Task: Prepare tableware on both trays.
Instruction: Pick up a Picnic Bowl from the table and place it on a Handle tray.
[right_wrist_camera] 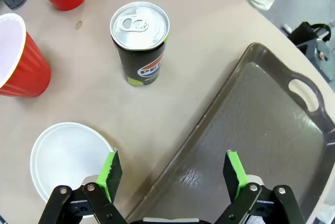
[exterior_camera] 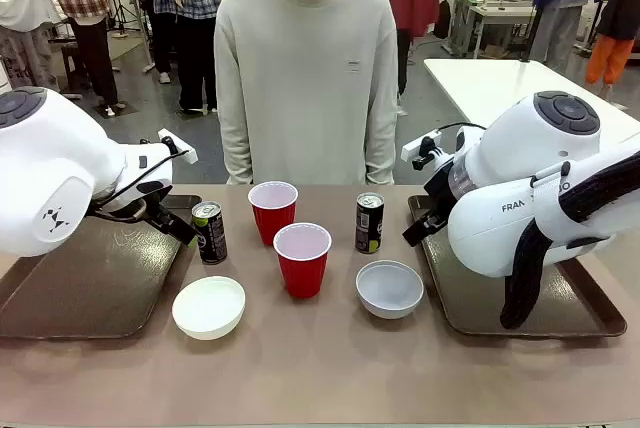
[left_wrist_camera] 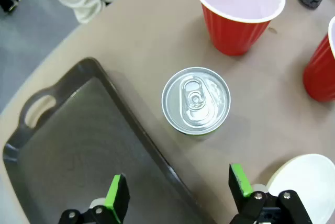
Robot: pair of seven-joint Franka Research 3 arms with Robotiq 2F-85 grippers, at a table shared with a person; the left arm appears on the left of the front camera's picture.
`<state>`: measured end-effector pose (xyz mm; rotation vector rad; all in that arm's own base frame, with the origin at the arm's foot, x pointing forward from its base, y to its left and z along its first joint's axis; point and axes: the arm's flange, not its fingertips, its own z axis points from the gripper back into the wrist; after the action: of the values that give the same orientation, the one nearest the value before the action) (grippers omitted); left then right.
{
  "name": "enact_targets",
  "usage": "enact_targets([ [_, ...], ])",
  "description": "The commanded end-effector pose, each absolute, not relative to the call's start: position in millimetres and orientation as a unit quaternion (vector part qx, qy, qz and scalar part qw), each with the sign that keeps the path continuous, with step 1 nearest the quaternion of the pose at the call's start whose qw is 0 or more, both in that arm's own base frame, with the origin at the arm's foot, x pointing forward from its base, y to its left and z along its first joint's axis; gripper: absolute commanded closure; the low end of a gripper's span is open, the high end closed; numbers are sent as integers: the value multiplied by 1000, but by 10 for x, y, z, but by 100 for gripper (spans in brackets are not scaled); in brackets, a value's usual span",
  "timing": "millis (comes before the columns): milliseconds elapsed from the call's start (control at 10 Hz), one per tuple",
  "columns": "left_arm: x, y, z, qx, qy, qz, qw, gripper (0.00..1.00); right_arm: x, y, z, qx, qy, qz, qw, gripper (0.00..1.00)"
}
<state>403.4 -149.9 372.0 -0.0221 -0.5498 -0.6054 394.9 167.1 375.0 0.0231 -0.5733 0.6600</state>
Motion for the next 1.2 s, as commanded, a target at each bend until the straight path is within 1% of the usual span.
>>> enact_targets([
  [0, 4033, -1499, 3720, -11, -267, -295, 917, 0, 3949, 1672, 3748, 11, -277, 320, 906, 0],
  [1100, 4034, -1499, 3720, -11, -267, -294, 918, 0, 3949, 1671, 3750, 11, -278, 320, 906, 0],
])
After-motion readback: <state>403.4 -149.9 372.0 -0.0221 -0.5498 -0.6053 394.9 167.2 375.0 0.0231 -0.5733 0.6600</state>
